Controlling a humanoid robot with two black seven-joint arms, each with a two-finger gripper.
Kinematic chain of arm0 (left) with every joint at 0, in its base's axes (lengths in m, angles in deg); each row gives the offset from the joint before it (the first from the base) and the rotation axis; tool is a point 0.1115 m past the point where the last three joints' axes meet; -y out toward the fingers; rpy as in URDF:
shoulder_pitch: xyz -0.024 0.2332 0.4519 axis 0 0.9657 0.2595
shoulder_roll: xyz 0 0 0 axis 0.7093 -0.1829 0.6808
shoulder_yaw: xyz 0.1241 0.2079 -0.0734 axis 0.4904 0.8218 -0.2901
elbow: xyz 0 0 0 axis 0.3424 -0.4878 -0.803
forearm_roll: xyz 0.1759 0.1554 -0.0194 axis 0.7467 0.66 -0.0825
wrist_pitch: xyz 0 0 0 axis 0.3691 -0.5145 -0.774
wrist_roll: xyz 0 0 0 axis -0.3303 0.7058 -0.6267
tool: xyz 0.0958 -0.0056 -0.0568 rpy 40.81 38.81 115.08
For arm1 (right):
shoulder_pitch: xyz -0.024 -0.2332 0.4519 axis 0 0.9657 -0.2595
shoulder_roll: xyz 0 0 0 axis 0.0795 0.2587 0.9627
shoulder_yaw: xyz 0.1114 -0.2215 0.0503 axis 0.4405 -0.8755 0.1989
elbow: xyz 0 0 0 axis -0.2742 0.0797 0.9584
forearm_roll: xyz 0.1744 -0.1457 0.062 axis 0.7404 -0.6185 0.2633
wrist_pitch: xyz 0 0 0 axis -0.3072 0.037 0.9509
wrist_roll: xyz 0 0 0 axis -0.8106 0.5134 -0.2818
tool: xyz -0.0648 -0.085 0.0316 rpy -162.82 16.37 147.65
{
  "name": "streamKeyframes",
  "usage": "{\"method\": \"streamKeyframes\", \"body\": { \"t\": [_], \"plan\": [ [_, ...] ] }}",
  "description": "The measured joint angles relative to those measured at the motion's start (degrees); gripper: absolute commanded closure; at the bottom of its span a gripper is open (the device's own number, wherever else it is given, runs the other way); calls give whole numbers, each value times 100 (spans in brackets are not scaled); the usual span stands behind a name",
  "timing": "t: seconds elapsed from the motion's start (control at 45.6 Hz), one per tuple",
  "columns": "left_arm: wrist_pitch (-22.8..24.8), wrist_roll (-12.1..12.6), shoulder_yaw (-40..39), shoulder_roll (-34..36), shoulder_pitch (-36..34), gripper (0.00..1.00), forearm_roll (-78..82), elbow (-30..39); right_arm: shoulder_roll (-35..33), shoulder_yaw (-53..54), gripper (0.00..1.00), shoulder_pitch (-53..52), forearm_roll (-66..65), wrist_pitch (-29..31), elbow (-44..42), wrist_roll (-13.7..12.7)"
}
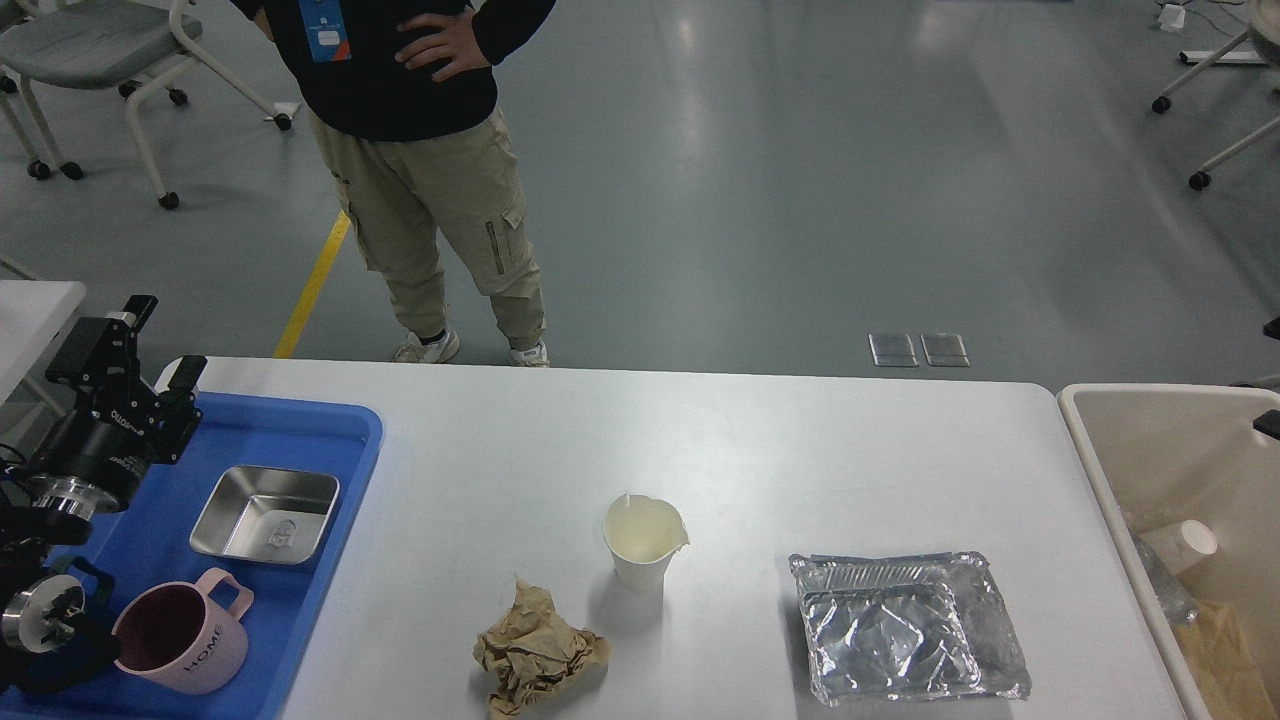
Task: Tidy desktop
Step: 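Raise the right gripper and move it over the white bin, then lower the right gripper toward the edge of the foil tray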
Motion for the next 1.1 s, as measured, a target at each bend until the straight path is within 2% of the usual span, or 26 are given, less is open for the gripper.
{"method": "streamKeyframes", "body": {
  "t": [0.416,0.745,0.877,1.096],
  "plan": [
    [-41,0,-9,-34,-4,7,0,-37,8,-20,0,-19,-94,118,6,1],
    [-42,8,0,-28,-6,6,10,-44,1,-38,0,-19,-1054,218,27,52],
    [-42,3,8,-17,-2,6,10,-44,-24,-28,0,-34,-1562,264,84,269],
    [-42,0,8,7,-11,5,10,-44,-11,8,0,-98,-2557,530,161,821]
  ]
}}
